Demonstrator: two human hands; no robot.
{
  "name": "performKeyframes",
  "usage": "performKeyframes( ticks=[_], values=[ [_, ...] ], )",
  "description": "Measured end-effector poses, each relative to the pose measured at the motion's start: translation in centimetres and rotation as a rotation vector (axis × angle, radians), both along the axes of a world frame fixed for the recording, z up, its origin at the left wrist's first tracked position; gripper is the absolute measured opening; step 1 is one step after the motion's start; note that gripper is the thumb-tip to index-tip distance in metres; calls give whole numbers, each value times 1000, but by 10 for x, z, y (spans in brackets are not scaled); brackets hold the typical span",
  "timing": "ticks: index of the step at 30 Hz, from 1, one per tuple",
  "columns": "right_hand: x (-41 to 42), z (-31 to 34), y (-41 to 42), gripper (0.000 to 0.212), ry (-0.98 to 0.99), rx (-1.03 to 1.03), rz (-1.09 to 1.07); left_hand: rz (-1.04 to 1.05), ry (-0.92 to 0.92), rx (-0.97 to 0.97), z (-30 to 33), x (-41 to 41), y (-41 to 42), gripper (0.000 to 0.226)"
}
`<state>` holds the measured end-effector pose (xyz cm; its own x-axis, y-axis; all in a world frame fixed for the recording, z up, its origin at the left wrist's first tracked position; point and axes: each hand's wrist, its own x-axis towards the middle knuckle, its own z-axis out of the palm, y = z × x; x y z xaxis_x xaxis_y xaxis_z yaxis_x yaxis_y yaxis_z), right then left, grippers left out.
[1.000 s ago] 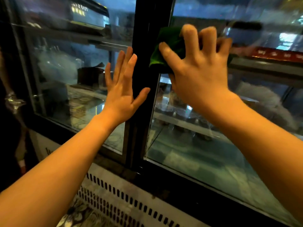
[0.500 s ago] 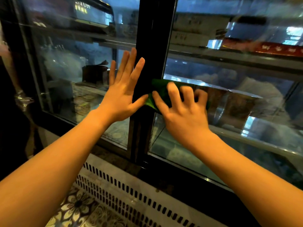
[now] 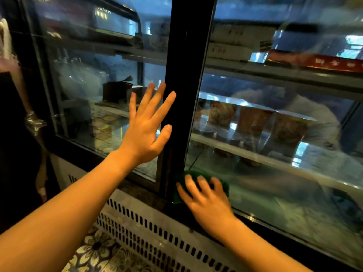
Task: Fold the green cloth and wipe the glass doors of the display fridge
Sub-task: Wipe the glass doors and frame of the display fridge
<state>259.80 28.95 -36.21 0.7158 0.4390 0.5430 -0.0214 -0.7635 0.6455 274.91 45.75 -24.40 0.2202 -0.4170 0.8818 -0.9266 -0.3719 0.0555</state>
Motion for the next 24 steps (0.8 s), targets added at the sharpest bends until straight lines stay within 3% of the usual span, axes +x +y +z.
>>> performKeyframes(
  ticks=[3,10,14,18,21,24],
  values=[
    [-2,-8,-1,58,109,-5,10,-53,34,-49,3,3,5,64],
    [2,28,-13,35,225,-225,179,-106,46,-69,11,9,15,61],
    [10,106,-12,32,-3,-182,242,4,58,-167,20,15,20,59],
    [18,229,8,35,-345,-91,321,23,230,-387,35,18,26,60],
    [25,309,28,41,-525,-56,238,10,290,-463,44,21,30,56],
    [36,351,42,46,-500,-37,40,-15,338,-490,51,23,32,52]
  ],
)
